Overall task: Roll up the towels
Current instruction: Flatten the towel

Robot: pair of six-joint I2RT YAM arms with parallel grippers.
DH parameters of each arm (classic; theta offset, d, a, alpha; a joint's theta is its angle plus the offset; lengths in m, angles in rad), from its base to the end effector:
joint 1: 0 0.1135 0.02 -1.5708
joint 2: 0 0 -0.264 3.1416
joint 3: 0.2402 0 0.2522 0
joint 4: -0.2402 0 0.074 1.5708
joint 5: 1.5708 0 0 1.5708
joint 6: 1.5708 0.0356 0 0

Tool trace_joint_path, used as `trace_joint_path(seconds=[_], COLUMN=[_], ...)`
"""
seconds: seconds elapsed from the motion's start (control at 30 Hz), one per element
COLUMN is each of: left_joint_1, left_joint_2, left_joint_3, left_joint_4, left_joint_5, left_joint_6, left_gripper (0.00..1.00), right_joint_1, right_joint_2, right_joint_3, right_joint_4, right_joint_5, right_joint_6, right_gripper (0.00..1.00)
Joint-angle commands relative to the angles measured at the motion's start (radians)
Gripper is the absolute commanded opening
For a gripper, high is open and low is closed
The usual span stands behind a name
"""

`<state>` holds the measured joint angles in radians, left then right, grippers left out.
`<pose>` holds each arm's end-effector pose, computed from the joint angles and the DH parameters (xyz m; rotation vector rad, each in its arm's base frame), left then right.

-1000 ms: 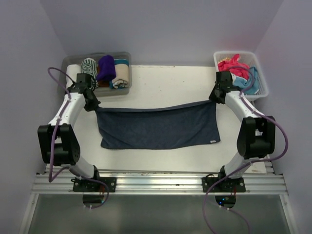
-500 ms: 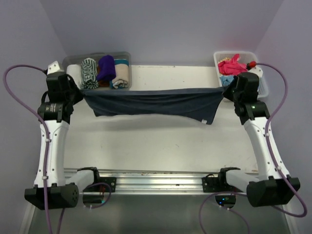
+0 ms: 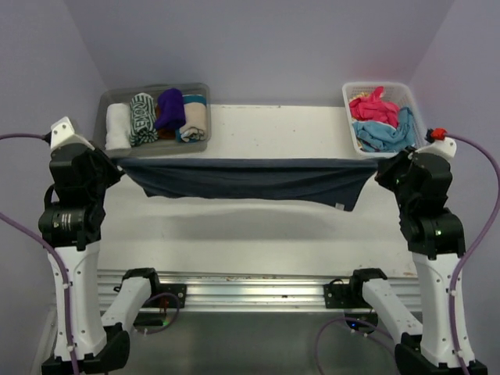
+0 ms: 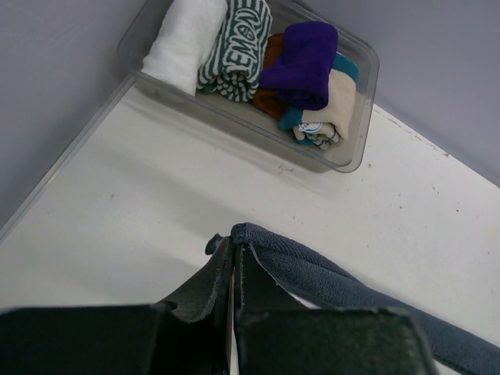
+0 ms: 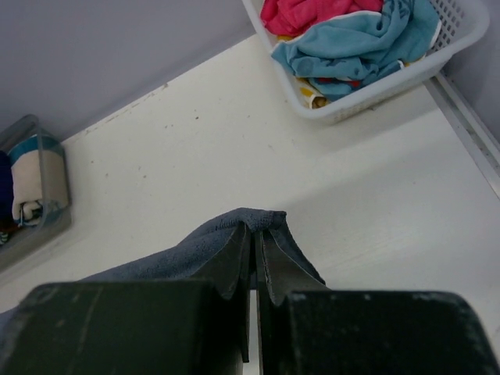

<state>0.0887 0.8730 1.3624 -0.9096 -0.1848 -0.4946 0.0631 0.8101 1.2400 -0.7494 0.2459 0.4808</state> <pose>0.1368 0.0187 0.4394 -0.6835 1.8628 -0.0791 0.1390 0.0001 0.4273 0.5526 1.7998 0.1407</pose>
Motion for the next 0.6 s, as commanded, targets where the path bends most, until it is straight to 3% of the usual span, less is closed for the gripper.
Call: trace_joint_path(seconds=[0.0,0.17,0.3,0.43,0.57], left_joint_1=[0.008,0.009,0.009,0.008,0.009], left_joint_2=[-0.046,-0.023,0.098,0.26,0.466], left_joint_3=[0.056,0.003,-0.089,-0.172,-0.221], left_joint_4=[-0.072,-0.084,-0.023,0.104,0.187], left_joint_5=[-0.088,-0.067,-0.054,-0.036,-0.033], left_joint_6=[0.011,0.041,0.031,0.007,-0.057], left_gripper=[0.0,0.0,0.0,0.0,0.0], right_joint_1=[-0.008,-0.008,-0.006,-0.006,-0.006], right_joint_2=[-0.066,-0.077,0.027,0.229,0.531], right_joint_3=[0.019,-0.087,-0.189,-0.226,-0.173], right_joint_4=[-0.123,-0.125,0.02,0.214,0.324], right_joint_5=[0.041,0.03,0.021,0.055,0.059], right_joint_6=[-0.031,-0.019,-0.002,0.007,0.007], right_gripper=[0.0,0.0,0.0,0.0,0.0])
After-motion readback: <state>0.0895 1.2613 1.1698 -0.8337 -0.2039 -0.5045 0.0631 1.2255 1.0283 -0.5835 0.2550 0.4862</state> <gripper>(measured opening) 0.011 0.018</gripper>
